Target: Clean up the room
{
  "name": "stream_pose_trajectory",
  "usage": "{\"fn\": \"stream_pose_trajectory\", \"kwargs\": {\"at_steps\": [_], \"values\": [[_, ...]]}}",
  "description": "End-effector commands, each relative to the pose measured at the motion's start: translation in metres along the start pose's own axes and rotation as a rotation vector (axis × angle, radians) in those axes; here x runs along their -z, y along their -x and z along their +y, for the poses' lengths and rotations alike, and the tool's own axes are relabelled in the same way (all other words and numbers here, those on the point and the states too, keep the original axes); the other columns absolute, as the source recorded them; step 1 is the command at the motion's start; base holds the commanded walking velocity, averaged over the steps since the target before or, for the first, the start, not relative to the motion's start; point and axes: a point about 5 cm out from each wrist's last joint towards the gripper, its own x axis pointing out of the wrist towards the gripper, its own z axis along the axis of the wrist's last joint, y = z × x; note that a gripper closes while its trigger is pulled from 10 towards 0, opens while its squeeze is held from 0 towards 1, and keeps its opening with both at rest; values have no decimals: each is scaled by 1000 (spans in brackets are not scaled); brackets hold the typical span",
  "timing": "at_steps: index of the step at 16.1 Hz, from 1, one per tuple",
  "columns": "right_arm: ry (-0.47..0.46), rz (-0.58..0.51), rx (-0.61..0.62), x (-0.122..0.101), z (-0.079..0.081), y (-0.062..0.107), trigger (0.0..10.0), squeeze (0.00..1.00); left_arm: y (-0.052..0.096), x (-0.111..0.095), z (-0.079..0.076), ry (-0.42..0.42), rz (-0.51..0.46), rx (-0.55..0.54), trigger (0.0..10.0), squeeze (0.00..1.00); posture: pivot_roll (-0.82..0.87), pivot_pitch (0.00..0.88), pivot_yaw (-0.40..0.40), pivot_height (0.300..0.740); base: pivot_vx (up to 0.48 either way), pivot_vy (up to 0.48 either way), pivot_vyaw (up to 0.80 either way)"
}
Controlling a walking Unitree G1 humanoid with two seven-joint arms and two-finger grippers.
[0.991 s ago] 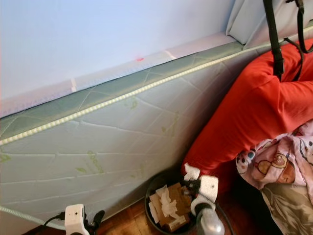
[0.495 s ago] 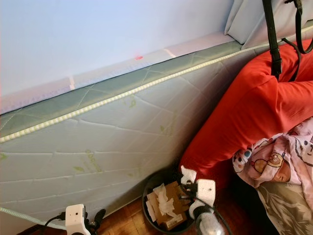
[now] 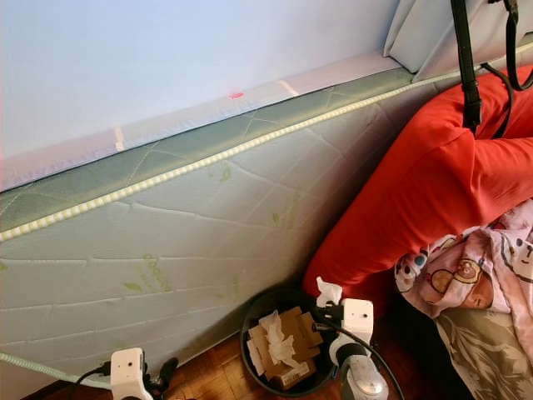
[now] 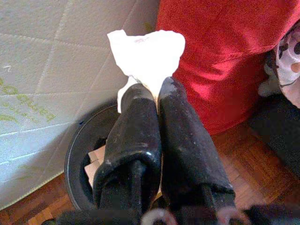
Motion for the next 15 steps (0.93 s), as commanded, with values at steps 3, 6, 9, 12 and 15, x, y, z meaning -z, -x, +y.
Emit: {"fn": "stream_pose_trajectory", "kwargs": {"at_steps": [3, 6, 9, 12, 15], "values": [[-13, 18, -2, 3, 2, 0, 10000, 0, 4, 15, 2, -6, 121, -22, 10000, 0, 38, 181, -76, 740, 0, 0, 0], [-20, 11, -8, -1, 5, -3, 10000, 0, 4, 20, 4, -39, 191, -33, 10000, 0, 39, 178, -74, 740, 0, 0, 0], [-8, 18, -11, -1, 6, -4, 10000, 0, 3, 22, 6, -59, 232, -50, 10000, 0, 39, 177, -74, 740, 0, 0, 0], [1, 58, -5, 3, 8, -4, 10000, 0, 3, 23, 7, -26, 239, -79, 10000, 0, 45, 175, -72, 731, 0, 0, 0], [2, 62, -9, 4, 11, -4, 10000, 0, 3, 22, 8, -25, 239, -88, 10000, 0, 49, 175, -68, 696, 0, 0, 0]]}}
